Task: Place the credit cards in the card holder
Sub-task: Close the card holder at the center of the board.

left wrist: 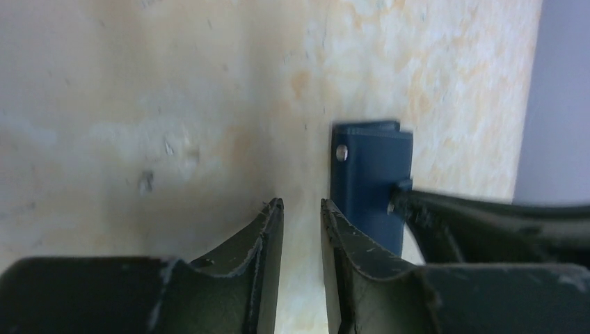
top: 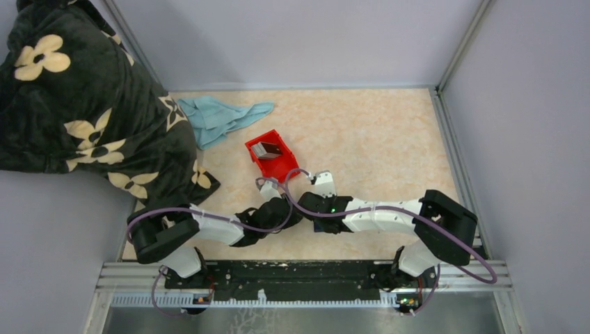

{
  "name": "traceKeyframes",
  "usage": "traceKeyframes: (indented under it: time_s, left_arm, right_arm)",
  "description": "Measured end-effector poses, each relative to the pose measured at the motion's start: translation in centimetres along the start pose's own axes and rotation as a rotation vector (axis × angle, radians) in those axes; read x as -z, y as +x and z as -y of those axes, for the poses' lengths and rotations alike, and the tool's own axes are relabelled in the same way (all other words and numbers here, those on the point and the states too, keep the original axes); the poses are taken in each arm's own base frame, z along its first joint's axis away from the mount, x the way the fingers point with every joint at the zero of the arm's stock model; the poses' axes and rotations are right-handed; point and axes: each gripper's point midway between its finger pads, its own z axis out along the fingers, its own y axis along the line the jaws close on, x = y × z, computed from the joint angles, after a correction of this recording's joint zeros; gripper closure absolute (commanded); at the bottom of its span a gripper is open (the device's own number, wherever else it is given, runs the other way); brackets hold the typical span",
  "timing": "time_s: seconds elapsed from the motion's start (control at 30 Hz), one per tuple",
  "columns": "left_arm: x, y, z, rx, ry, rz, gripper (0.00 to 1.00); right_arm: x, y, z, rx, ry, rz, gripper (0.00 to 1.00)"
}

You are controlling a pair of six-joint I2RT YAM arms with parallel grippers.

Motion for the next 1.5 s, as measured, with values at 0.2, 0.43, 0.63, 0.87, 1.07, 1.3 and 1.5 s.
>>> traceKeyframes:
  time_s: [0.2,0.43,0.63,0.87,1.07,1.3,1.5]
  left_arm:
    - [2.5,4.1,0.8,-0.160,0.037,-0.101,0.65]
    - [2.8,7.6,2.5,-0.234,0.054,-0.153,0.64]
    - [2.2,8.4,3.4,-0.202,0.049,-0.149,0.64]
    - [2.0,8.4,3.5,-0.155,0.038,-0.135,0.65]
    - [2.0,8.3,3.4,-0.128,0.032,-0.130,0.64]
    - [2.0,8.3,3.4,-0.113,0.029,-0.124,0.64]
    - [2.0,8.4,3.2,-0.105,0.028,-0.124,0.65]
  right_arm:
    - [-0.1,0.0,0.0,-0.005,0.000,0.002,0.96]
    - [-0.1,0.0,0.0,-0.003,-0.001,0.003,0.94]
    - [0.0,0.4,0.4,0.005,0.008,-0.014,0.82]
    - [0.4,1.0,0.9,0.021,0.010,-0.044,0.79]
    - [0.8,1.5,1.2,0.032,0.007,-0.060,0.80]
    - [1.1,1.9,1.5,0.048,0.010,-0.074,0.81]
    - [1.2,1.8,1.4,0.061,0.006,-0.073,0.78]
